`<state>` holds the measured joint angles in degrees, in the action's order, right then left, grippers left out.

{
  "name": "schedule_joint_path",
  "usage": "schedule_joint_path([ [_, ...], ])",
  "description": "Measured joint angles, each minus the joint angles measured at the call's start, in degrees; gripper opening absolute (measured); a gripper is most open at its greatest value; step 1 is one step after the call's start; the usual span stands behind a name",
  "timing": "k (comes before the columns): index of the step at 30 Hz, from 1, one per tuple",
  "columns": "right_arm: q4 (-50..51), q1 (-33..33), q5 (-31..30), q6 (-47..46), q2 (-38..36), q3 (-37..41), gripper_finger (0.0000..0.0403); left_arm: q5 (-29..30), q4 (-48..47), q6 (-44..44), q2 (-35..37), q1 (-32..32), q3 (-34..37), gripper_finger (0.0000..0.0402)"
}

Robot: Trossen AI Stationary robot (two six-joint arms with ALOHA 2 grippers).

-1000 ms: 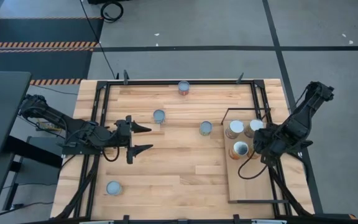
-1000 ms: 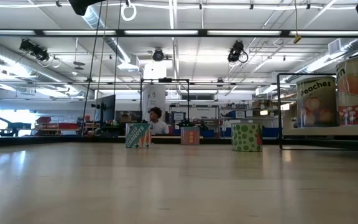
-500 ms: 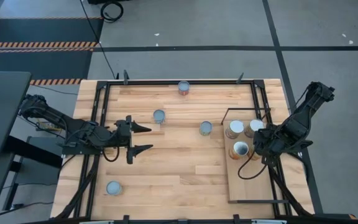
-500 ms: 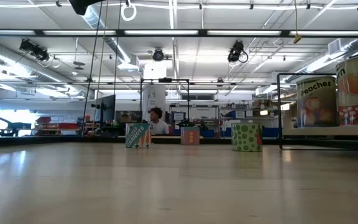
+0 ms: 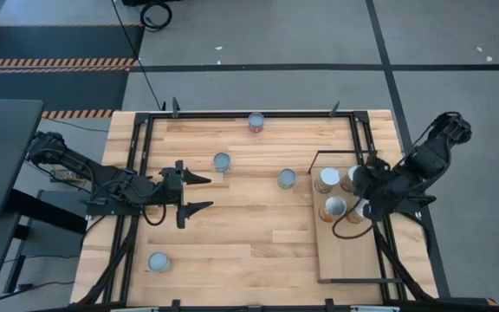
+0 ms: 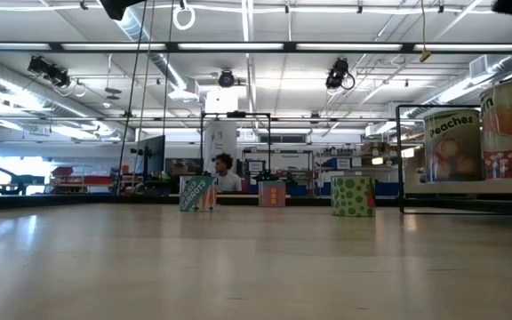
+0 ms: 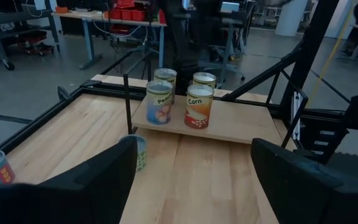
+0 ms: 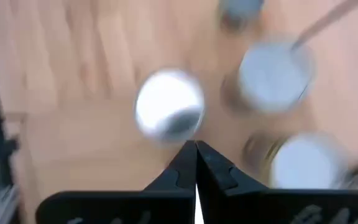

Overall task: Pick and place cans onto a shelf
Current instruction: Put the canned mix on the shelf

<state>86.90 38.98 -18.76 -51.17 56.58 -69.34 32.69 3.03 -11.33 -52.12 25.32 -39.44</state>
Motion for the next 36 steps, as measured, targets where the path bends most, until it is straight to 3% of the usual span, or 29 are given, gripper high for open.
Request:
schedule_joint_path([
  [3, -2.36, -5.49, -4.65, 10.22, 4.86, -4.33, 0.0012, 0.00, 0.00, 0.03, 0.00, -0.01, 0.00, 0.0318],
  [6, -8.59, -12.40, -5.21, 22.43, 10.67, -7.53, 0.0037, 0.00, 0.00, 0.02, 0.00, -0.01, 0.00, 0.0318],
  [10, -19.34, -21.07, 1.60, 39.87, 18.20, -9.72, 0.0094, 0.00, 0.00, 0.03, 0.00, -0.02, 0.00, 0.0318],
  [14, -26.18, -28.46, 10.75, 50.09, 25.20, -10.01, 0.0165, 0.02, -0.02, 0.04, 0.00, -0.02, 0.00, 0.0318],
  [23, -28.23, -38.77, 15.13, 58.95, 38.43, -9.99, 0.0328, 0.02, -0.02, 0.04, 0.00, -0.01, 0.00, 0.0318],
  [27, -28.48, -42.56, 15.97, 60.68, 41.59, -9.59, 0.0380, 0.02, -0.02, 0.04, 0.00, -0.02, 0.00, 0.0318],
  [30, -29.59, -45.06, 17.98, 61.83, 42.86, -7.84, 0.0397, 0.00, -0.02, 0.06, 0.00, -0.02, 0.00, 0.0318],
  [36, -32.21, -48.27, 19.96, 63.86, 44.65, -5.46, 0.0392, 0.02, 0.00, 0.02, 0.04, -0.02, 0.00, 0.0318],
])
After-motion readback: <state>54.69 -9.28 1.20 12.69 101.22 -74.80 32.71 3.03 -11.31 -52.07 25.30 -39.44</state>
